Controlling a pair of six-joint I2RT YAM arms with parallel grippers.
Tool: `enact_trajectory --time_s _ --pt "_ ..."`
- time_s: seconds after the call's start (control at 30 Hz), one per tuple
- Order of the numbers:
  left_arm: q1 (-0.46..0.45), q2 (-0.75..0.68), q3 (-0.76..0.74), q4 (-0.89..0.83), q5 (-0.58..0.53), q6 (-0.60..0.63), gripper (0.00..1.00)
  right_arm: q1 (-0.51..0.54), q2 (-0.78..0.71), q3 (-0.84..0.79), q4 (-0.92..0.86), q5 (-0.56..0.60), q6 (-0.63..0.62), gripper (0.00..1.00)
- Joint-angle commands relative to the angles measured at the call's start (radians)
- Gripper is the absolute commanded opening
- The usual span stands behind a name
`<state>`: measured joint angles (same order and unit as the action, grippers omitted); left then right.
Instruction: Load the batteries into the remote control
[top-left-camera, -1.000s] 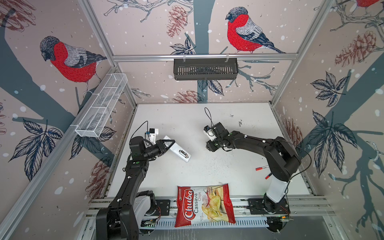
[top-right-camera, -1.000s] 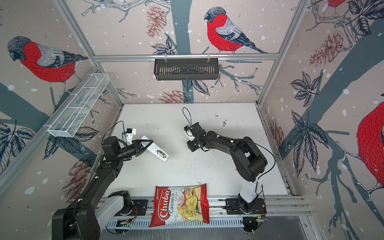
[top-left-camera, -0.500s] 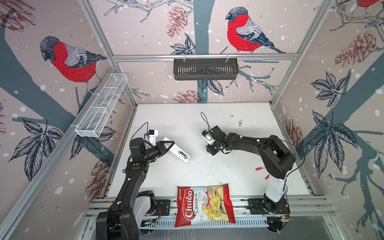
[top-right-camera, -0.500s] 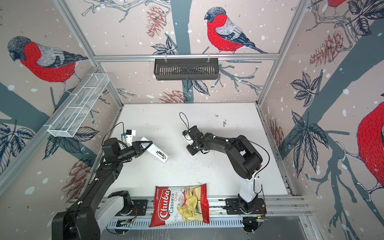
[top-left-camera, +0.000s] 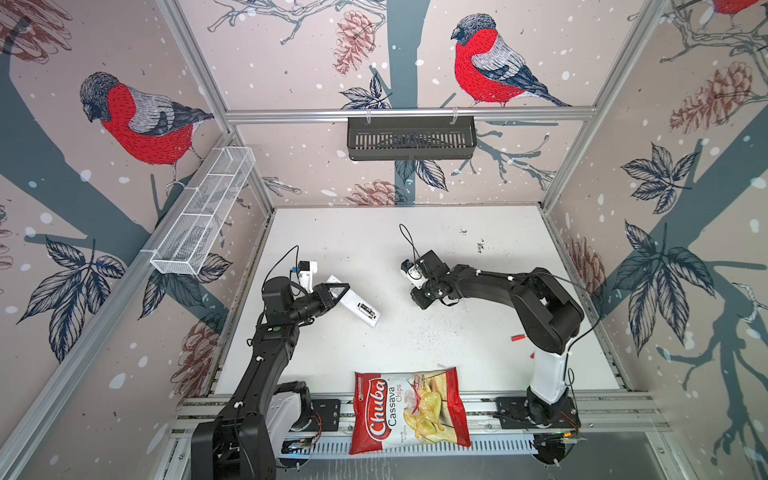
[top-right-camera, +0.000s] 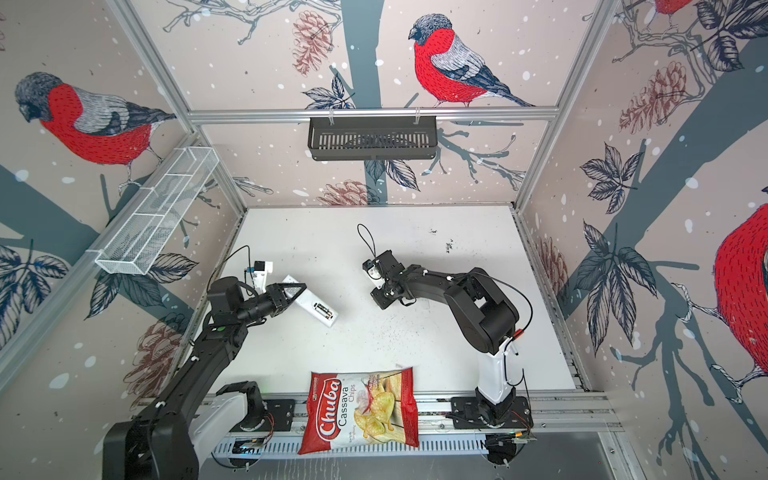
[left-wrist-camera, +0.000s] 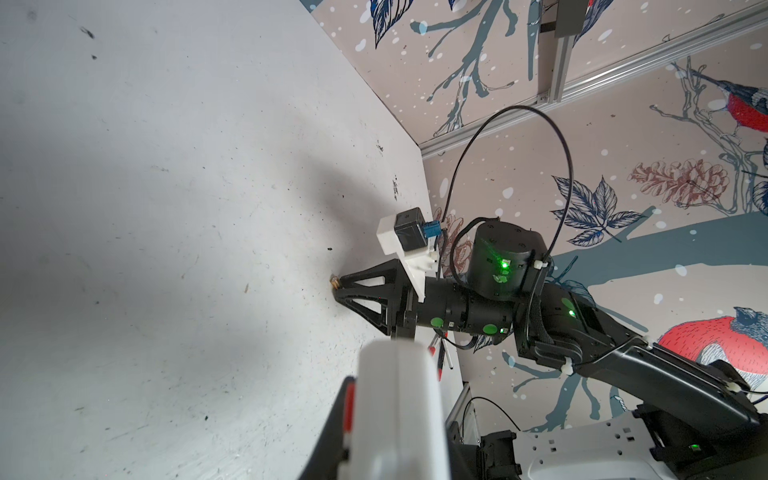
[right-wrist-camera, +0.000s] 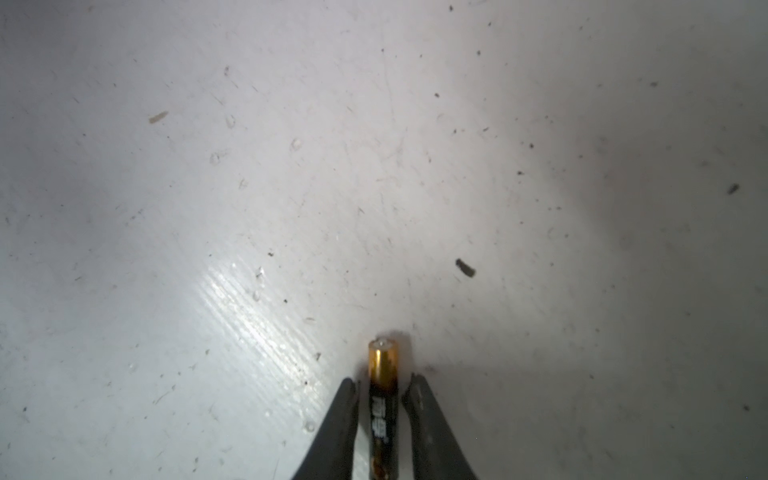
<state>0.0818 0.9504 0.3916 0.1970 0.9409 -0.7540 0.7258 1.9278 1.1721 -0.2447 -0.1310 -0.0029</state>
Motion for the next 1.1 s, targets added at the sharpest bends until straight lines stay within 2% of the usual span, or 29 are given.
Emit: enact_trajectory --time_s 0.0,0.1,0.23,0.57,0.77,1.07 --pt "-0.042 0.009 -0.010 0.040 -0.049 0.018 0.00 0.001 0.004 -0.004 -0.024 -0.016 -0.006 0.20" --pt "-0.085 0.028 -0.037 0.088 -0.096 0.014 0.00 0.001 -0.008 -0.011 -0.013 -0.033 -0.009 0.15" --pt "-0.117 0.042 -0.092 0.237 -0.122 -0.042 0.00 0.001 -0.048 -0.040 0.023 -0.077 -0.018 0.13" --pt "-0.136 0.036 -0.108 0.251 -0.163 -0.031 0.00 0.003 -0.238 -0.193 0.209 -0.289 -0.037 0.12" --pt "-0.138 0.053 -0.136 0.361 -0.126 -0.087 0.00 0.029 -0.362 -0.299 0.405 -0.441 0.005 0.12" --pt "-0.139 0.089 -0.179 0.597 -0.041 -0.228 0.00 0.123 -0.406 -0.380 0.715 -0.483 0.116 0.12"
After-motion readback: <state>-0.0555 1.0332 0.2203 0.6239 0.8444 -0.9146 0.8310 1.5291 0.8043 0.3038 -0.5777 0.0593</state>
